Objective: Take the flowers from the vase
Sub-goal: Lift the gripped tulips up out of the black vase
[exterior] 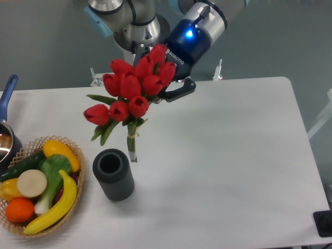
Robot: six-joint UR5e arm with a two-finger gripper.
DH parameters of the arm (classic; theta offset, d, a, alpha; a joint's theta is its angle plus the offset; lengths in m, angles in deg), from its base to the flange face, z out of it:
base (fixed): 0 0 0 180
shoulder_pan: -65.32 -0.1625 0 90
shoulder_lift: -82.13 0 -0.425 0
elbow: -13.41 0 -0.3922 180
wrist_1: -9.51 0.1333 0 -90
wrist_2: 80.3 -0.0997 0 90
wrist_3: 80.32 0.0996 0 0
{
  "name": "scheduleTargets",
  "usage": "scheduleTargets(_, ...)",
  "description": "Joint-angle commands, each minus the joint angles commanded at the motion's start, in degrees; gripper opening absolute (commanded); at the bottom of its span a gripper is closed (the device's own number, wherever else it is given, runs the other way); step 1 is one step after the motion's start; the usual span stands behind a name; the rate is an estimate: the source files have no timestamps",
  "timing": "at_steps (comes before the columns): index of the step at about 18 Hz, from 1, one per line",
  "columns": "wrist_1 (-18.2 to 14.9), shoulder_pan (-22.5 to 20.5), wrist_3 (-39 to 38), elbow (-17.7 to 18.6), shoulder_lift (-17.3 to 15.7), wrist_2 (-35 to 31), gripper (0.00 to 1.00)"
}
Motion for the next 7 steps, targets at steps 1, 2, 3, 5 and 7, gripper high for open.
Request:
scheduleTargets(1,0.1,-0.1,-0.2,-0.2,0.0,0.1,0.36)
scheduleTargets(2,0.0,-0.1,-0.2,-0.4,0.0,0.1,0.36)
scheduleTargets(3,0.0,-0.2,-0.2,-0.4,0.0,0.1,0.36)
scheduleTargets(5,0.0,-0.2,0.0,-0.4,0.1,0.1,0.36)
scheduleTargets(7,0.1,-0.4,0.0,-0.4,0.0,0.1,0.36)
